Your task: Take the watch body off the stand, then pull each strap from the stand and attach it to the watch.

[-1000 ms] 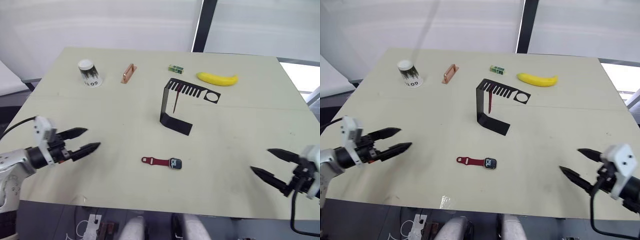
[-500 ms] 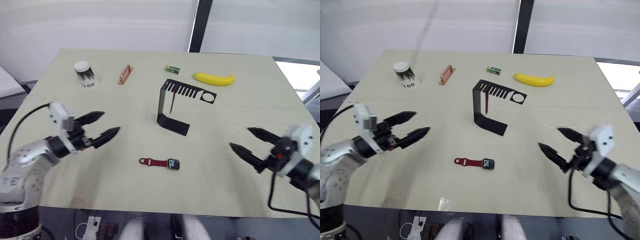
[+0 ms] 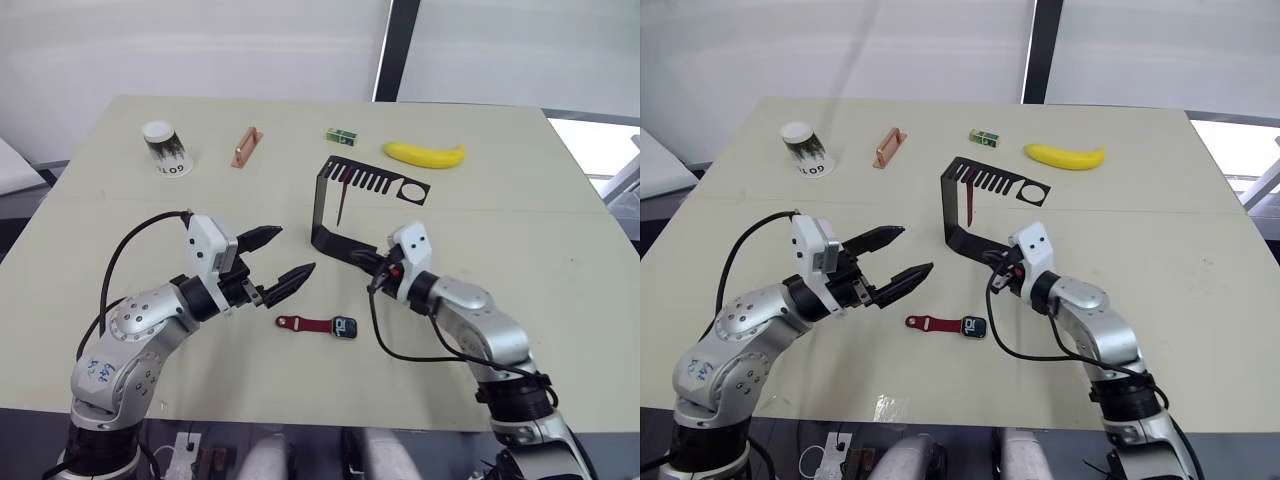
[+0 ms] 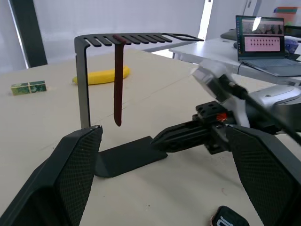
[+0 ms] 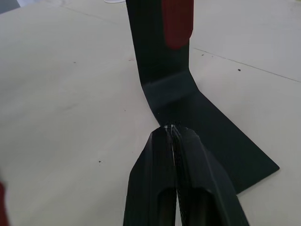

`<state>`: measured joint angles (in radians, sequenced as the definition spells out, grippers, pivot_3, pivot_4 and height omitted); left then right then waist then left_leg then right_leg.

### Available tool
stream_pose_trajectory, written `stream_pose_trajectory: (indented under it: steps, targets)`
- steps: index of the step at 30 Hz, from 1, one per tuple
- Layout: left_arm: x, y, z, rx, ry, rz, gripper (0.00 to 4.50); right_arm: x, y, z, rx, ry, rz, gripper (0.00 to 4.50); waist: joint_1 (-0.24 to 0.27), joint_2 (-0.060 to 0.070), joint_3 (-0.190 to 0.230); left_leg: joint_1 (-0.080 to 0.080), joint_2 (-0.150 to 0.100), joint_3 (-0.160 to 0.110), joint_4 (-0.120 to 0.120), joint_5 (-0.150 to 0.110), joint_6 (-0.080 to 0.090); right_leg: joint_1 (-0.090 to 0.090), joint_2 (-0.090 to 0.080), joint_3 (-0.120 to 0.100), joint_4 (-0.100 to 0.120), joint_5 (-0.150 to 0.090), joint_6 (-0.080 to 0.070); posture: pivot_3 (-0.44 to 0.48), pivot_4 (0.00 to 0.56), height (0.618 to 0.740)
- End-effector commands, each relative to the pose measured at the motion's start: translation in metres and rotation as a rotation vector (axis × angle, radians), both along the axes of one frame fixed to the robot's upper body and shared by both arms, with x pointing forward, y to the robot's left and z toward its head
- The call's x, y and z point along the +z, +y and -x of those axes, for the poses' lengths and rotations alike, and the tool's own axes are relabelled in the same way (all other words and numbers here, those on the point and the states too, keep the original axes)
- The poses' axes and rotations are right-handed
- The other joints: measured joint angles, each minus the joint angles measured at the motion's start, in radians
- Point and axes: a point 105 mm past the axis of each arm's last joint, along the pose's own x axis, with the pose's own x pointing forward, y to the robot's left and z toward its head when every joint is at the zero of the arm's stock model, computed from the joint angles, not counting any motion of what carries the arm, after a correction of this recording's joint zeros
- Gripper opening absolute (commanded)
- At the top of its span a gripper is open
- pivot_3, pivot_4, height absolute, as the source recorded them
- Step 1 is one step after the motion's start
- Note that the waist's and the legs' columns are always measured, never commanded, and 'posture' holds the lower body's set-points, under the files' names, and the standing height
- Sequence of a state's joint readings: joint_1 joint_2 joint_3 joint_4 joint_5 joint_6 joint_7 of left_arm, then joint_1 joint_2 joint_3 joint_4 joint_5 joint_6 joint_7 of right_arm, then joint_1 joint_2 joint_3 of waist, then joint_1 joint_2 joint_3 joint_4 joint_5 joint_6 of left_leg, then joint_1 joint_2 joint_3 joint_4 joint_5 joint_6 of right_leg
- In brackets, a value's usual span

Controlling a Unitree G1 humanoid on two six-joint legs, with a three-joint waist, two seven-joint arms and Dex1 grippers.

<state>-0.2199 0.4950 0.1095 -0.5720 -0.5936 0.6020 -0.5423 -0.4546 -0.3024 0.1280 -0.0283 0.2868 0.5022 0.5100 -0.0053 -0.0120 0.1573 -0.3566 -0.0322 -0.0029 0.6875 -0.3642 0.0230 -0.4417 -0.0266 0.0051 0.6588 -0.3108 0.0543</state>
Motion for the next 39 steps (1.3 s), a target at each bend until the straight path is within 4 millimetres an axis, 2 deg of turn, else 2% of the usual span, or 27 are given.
stream_pose_trajectory:
  steps: [1,3,6,8,10,14,20,23,29,39]
  targets:
    - [0.001,0.001,0.003,-0.014,-0.016,-0.017,4.5,0.007,-0.004,-0.014,-0.056,-0.046,0.0,0.04,0.0,0.0,0.0,0.0,0.0,0.0,0.0,0.0,0.0,0.0,0.0,0.0,0.0,0.0,0.0,0.0,0.15,0.74]
    - [0.0,0.0,0.003,-0.011,-0.012,-0.014,4.5,0.001,-0.009,-0.023,-0.093,-0.034,0.03,0.04,0.0,0.0,0.0,0.0,0.0,0.0,0.0,0.0,0.0,0.0,0.0,0.0,0.0,0.0,0.0,0.0,0.15,0.74]
    - [-0.001,-0.006,0.005,-0.005,-0.006,-0.003,4.5,-0.019,-0.017,-0.032,-0.164,0.028,0.1,0.04,0.0,0.0,0.0,0.0,0.0,0.0,0.0,0.0,0.0,0.0,0.0,0.0,0.0,0.0,0.0,0.0,0.15,0.74]
    - [-0.002,-0.012,0.005,-0.002,-0.005,-0.001,4.5,-0.034,-0.019,-0.03,-0.167,0.091,0.126,0.04,0.001,0.0,0.0,0.0,0.0,0.0,0.0,0.0,0.0,0.0,0.0,0.0,0.0,0.0,0.0,0.0,0.15,0.74]
    - [-0.001,-0.016,0.004,0.026,-0.002,0.007,4.5,-0.037,-0.017,-0.026,-0.154,0.095,0.131,0.04,0.001,-0.001,-0.001,0.0,0.0,0.0,0.0,0.0,0.0,0.001,0.0,0.0,0.0,0.0,0.0,0.0,0.15,0.74]
    - [0.002,-0.017,-0.005,0.117,0.011,0.036,4.5,-0.036,-0.016,-0.021,-0.147,0.101,0.109,0.04,0.001,-0.001,-0.001,0.001,0.0,0.0,0.0,0.0,0.0,0.001,0.0,0.0,0.001,0.0,0.0,0.0,0.15,0.74]
    - [0.006,-0.04,-0.028,0.204,-0.054,0.041,4.5,-0.035,-0.018,-0.019,-0.146,0.105,0.126,0.04,0.002,-0.001,-0.001,0.001,0.0,0.0,0.0,0.0,0.0,0.001,0.0,0.0,0.001,0.0,0.0,0.0,0.15,0.74]
    - [0.006,-0.061,-0.033,0.197,-0.084,0.041,3.62,-0.035,-0.017,-0.016,-0.147,0.11,0.134,0.0,0.004,-0.002,-0.002,0.001,0.0,0.0,0.0,0.0,0.0,0.002,0.0,0.0,0.0,0.0,0.0,0.0,0.15,0.74]
    - [0.0,-0.055,-0.047,0.303,-0.084,0.041,3.62,-0.036,-0.016,-0.01,-0.147,0.113,0.138,0.0,0.0,-0.002,-0.002,0.001,0.0,0.0,-0.001,0.001,-0.001,0.001,0.0,0.0,0.001,0.0,0.0,0.0,0.15,0.74]
    - [-0.005,-0.075,-0.063,0.318,-0.071,0.07,3.62,-0.036,-0.013,-0.008,-0.158,0.116,0.134,0.0,0.004,-0.002,-0.002,0.001,0.0,0.0,-0.001,0.001,-0.001,0.001,0.0,0.0,0.0,0.0,0.0,0.0,0.15,0.74]
